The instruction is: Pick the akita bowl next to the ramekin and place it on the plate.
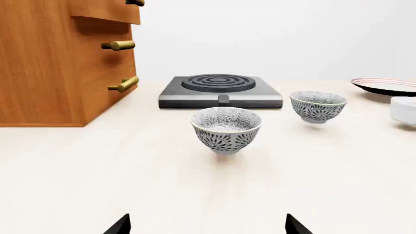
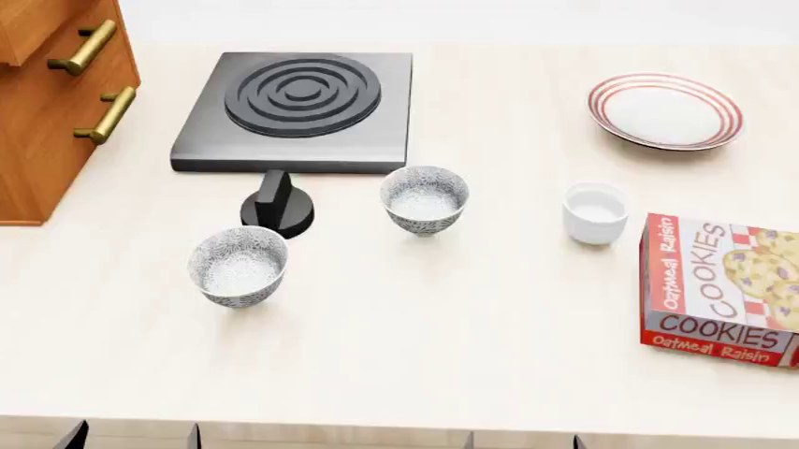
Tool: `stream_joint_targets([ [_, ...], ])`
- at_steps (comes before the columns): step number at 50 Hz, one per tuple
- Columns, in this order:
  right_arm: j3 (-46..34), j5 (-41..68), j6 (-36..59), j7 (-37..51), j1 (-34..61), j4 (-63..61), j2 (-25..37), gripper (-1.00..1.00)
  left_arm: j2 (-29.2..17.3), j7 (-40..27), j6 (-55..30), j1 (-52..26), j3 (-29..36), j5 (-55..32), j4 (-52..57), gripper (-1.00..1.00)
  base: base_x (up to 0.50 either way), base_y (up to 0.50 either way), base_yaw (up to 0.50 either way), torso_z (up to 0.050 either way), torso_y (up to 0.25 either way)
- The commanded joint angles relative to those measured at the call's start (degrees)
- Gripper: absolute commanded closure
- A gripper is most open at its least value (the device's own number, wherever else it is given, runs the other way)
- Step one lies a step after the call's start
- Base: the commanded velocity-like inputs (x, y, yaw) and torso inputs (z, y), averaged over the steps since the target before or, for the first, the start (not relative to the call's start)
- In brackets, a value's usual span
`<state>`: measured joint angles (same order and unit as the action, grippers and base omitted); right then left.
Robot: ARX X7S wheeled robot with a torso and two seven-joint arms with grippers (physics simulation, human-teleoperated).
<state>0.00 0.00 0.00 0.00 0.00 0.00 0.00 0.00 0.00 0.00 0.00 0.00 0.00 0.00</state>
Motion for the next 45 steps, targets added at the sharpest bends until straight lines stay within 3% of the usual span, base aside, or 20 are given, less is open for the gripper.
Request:
stream_joint_targets([
  [1,-1.10,1.43,-0.86,0.73,-0.06,0.22,0.87,-1.00,-0.92,-1.08,0.07,-0.02,1.07,-0.80,0.00,-1.00,0.00,0.00,0.00,0.000,0.000],
  [17,-3.59,4.26,-0.08,3.01,0.06,0.02,3.13,-1.00,-2.94,-4.25,-0.24,-0.40,3.41,-2.40,-0.18,-1.00,0.00,0.00,0.00,0.000,0.000],
  [18,1.17,0.97,-2.41,-1.16,-7.74,-8.59,2.25,-1.00,-1.53,-0.56,2.47,5.14,-2.79,-1.84,8.59,-1.00,0.00,0.00,0.00,0.000,0.000],
  [19,-0.56,1.66,0.36,0.14,-0.25,-0.45,0.57,-1.00,-0.62,-1.54,-0.61,-0.01,0.65,0.04,0.52,-1.00,0.00,0.00,0.00,0.000,0.000],
  [20,-1.08,2.79,1.94,0.00,-0.40,-4.81,0.94,-1.00,-0.73,-2.61,3.23,-1.56,0.13,-1.08,-4.97,-1.00,0.00,0.00,0.00,0.000,0.000],
  [21,0.02,4.14,1.04,1.28,0.37,-4.96,0.91,-1.00,-1.87,1.31,-5.36,-1.97,1.11,-5.21,-0.62,-1.00,0.00,0.00,0.00,0.000,0.000],
  [23,-0.15,5.07,1.79,1.50,1.95,-0.49,1.55,-1.00,-2.10,-1.66,-1.44,-1.98,1.49,-2.15,-1.39,-1.00,0.00,0.00,0.00,0.000,0.000],
  [30,-0.59,7.30,2.95,3.29,3.07,-0.29,2.27,-1.00,-2.57,-4.80,-5.13,-2.51,2.11,-1.81,-2.74,-1.00,0.00,0.00,0.00,0.000,0.000],
  [36,-2.85,6.57,6.41,3.21,5.21,-2.12,3.99,-1.00,-3.78,-5.32,-9.85,-2.35,3.08,-2.06,3.81,-1.00,0.00,0.00,0.00,0.000,0.000],
  [41,-3.86,5.83,13.17,4.19,4.64,-13.46,5.88,-1.00,-6.49,-4.37,-19.29,-1.33,4.42,-1.50,19.51,-1.00,0.00,0.00,0.00,0.000,0.000],
  [45,-2.92,8.54,23.94,4.74,5.06,-25.38,7.23,-1.00,-8.30,-3.72,-28.80,-1.53,4.89,-1.18,30.60,-1.00,0.00,0.00,0.00,0.000,0.000],
])
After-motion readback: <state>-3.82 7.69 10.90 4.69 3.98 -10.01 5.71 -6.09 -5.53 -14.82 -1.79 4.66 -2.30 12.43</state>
